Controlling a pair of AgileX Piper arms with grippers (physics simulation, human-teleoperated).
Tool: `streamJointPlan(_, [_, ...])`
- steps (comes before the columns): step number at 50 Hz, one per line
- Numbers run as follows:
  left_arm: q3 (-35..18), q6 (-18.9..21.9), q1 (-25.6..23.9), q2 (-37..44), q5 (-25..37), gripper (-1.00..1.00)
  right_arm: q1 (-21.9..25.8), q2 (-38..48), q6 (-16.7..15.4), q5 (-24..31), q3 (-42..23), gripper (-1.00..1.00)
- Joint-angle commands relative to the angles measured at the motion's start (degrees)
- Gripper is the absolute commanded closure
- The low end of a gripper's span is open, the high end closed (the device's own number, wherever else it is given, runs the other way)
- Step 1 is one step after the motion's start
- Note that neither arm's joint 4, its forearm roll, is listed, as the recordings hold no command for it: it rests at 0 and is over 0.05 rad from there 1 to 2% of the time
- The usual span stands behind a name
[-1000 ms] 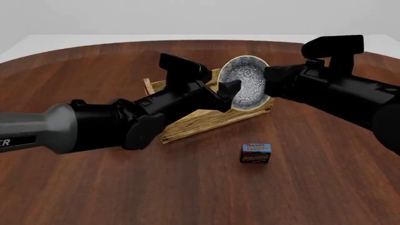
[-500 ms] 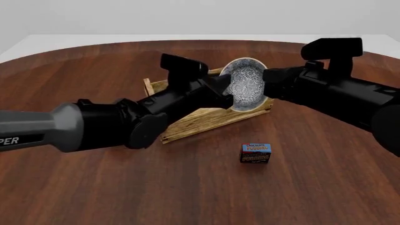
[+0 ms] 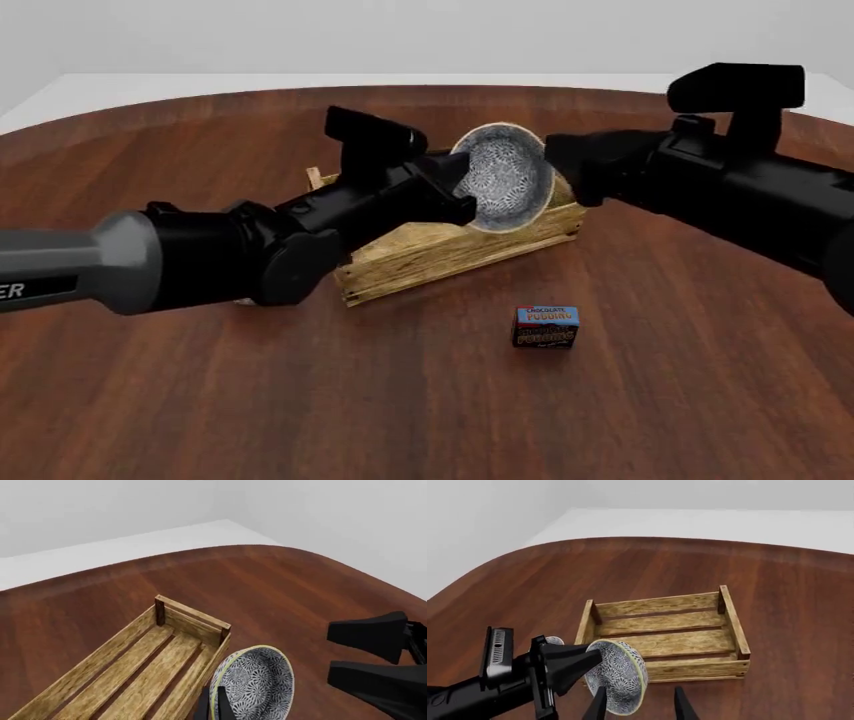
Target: Stack the right bowl on the left bowl and place them in the tray.
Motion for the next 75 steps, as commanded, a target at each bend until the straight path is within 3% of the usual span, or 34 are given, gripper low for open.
streamJointPlan(1, [-0.5,2.2,2.9,-1.5,1.3,1.00,-0.2,-2.2,0.2,0.8,-0.1,-1.00])
streamJointPlan(32, [4.5,7.2,11.7,-12.0,6.9,1.00,-0.2,-5.1,-0.8,1.7,0.1,-1.00])
streamJointPlan(72, [11.5,9.2,21.8,-28.1,19.1,1.00,-0.5,-5.7,-1.2,2.1,-0.2,-1.00])
streamJointPlan(75, [12.0,11.7,23.4,-28.7,20.0,1.00,-0.5,-5.7,-1.2,2.1,-0.2,-1.00])
